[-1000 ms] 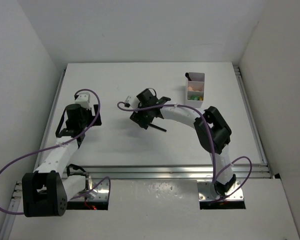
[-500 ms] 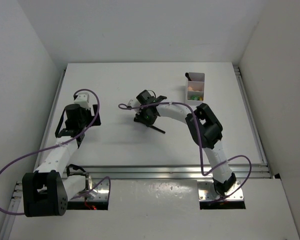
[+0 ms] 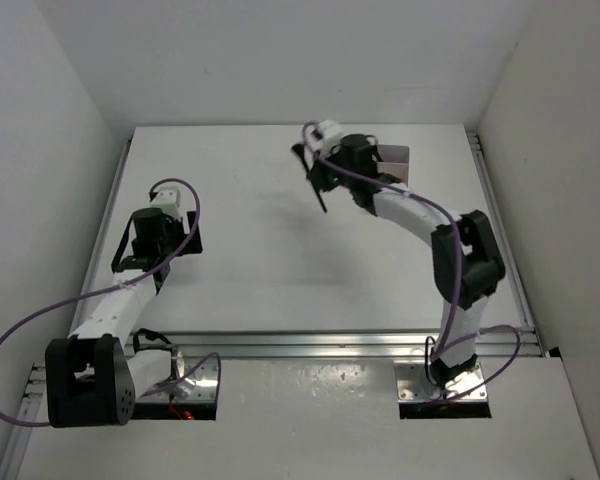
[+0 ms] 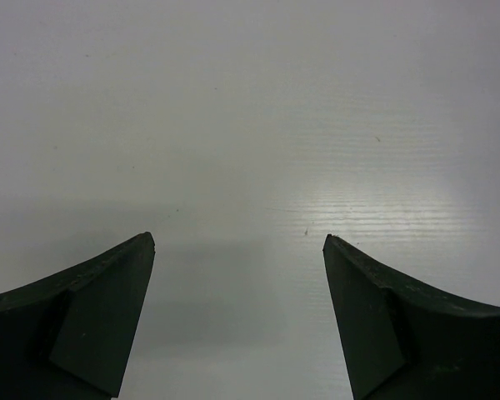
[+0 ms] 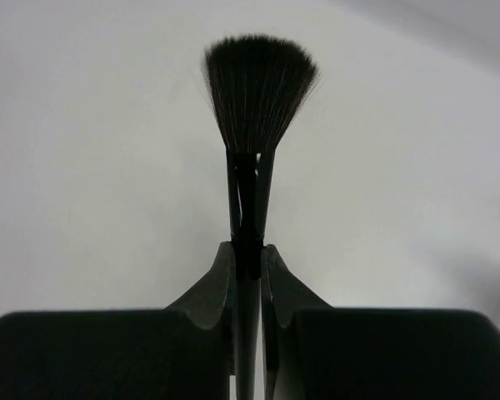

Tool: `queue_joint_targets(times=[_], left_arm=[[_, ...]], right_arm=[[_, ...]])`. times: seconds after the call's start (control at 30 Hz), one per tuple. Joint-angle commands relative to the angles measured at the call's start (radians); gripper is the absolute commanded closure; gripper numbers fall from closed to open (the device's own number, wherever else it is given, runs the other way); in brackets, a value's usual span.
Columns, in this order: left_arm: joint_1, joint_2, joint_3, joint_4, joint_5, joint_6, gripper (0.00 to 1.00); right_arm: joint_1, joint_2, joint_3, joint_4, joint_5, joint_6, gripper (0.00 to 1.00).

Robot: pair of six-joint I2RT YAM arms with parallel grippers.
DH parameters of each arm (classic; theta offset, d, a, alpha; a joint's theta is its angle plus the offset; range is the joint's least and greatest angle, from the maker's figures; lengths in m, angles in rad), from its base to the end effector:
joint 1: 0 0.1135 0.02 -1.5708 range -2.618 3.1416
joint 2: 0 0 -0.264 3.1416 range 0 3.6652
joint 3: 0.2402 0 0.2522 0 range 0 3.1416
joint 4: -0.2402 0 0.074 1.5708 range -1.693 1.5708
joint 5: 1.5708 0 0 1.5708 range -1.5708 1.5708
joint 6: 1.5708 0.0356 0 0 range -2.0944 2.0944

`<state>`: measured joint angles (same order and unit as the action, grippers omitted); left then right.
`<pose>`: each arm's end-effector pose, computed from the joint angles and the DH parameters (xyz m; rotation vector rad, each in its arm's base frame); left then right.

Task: Organize the makeup

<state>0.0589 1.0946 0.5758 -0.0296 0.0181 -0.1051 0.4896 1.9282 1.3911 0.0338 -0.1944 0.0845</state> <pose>0.2346 0.0132 0.2216 -0.1629 2.1132 -0.0466 0.3930 0.2172 0.2345 -0.5428 2.0397 0.5496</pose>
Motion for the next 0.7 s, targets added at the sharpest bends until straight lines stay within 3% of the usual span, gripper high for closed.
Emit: queue_joint_targets(times=[0.0, 0.1, 0.2, 0.37, 0.67], left_arm=[[0.01, 0.017, 0.047, -0.006, -0.003, 0.008, 0.12], [0.01, 0.036, 0.068, -0.006, -0.003, 0.008, 0.12], [0.019, 0.056, 0.095, -0.018, -0.003, 0.008, 0.12], [0.019, 0.076, 0.131, -0.039, -0.003, 0.008, 0.12], [0.019, 0.096, 0.159, -0.058, -0.021, 0.018, 0.12]], right_arm=[[-0.146, -0.101, -0.13, 0.66, 0.066, 0.259, 1.0], [-0.242, -0.08, -0.173, 0.907, 0.251, 0.262, 1.0], [-0.282, -0.048, -0.178, 0.99, 0.392, 0.226, 1.0], [-0.358, 0.014, -0.172, 1.049, 0.449, 0.235, 1.0], [-0.378, 0.058, -0.236, 1.101, 0.507, 0.238, 1.0]])
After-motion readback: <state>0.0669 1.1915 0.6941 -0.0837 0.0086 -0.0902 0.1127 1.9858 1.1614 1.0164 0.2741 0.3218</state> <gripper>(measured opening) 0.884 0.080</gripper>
